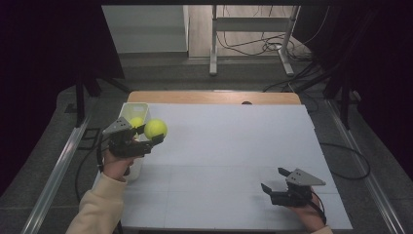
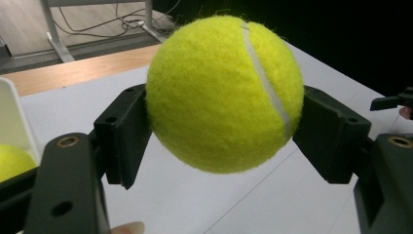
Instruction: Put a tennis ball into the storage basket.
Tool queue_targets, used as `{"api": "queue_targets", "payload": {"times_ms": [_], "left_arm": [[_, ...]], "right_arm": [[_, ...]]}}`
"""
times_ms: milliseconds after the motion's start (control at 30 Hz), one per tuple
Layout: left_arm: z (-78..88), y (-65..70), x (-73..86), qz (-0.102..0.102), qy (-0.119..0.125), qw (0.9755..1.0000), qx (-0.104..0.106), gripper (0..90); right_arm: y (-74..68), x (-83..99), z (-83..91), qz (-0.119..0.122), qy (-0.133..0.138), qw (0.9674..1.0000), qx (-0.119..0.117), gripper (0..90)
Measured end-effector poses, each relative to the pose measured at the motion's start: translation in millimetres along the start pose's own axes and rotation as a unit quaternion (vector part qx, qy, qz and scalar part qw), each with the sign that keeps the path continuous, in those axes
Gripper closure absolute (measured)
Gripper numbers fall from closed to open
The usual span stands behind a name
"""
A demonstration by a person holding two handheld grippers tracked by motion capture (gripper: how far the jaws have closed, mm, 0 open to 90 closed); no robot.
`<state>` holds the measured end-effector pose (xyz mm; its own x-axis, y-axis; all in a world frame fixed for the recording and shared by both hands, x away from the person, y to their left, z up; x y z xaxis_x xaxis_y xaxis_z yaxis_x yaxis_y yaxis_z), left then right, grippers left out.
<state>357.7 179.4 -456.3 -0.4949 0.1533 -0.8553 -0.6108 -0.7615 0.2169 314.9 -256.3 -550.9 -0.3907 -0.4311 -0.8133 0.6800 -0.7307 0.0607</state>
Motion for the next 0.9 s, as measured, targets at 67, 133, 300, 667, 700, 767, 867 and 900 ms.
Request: {"api": "queue_targets", "payload": {"times_ms": [67, 133, 300, 667, 700, 767, 867, 900], "left_arm": [[2.2, -3.1, 0.7, 0.002, 0.000, 1.0000, -0.005, 26.4], [3.5, -4.7, 0.8, 0.005, 0.001, 1.0000, -0.006, 26.4], [7.9, -10.0, 1.5, 0.009, 0.004, 0.9999, -0.014, 26.4], [14.8, -21.4, 4.6, 0.019, 0.006, 0.9994, -0.029, 26.4], [15.2, -22.5, 5.0, 0.020, 0.006, 0.9993, -0.030, 26.4], [16.4, -25.4, 5.7, 0.022, 0.006, 0.9991, -0.035, 26.4], [19.2, -30.2, 6.4, 0.027, 0.007, 0.9988, -0.040, 26.4], [20.1, -31.6, 6.7, 0.028, 0.008, 0.9987, -0.043, 26.4]], "right_arm": [[0.0, 0.1, 0.1, 0.000, -0.001, 1.0000, 0.000, 14.0], [0.0, 0.1, 0.1, 0.000, -0.001, 1.0000, 0.000, 14.0], [-0.1, 0.0, 0.0, -0.001, 0.000, 1.0000, 0.000, 14.0], [0.0, 0.0, 0.1, 0.000, 0.000, 1.0000, 0.000, 14.0], [0.0, 0.0, 0.1, 0.000, 0.000, 1.0000, 0.000, 14.0], [0.0, -0.1, 0.0, 0.000, 0.000, 1.0000, 0.000, 14.0], [0.1, 0.0, 0.0, 0.000, 0.000, 1.0000, 0.001, 14.0], [0.1, 0.0, 0.0, 0.000, 0.000, 1.0000, 0.001, 14.0]]}}
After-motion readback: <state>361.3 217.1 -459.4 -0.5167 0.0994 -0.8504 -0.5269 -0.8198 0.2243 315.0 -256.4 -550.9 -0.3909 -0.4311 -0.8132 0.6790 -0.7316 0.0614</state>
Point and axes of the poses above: each handheld gripper's, and its own axes: z roughly backward along the jaws, x roughly out of its underside, y roughly to its right, the point moved 7 cm from there along -z, roughly forward along the jaws, and after that the axes turned 5 degrees about -y, right-handed, at the moved point
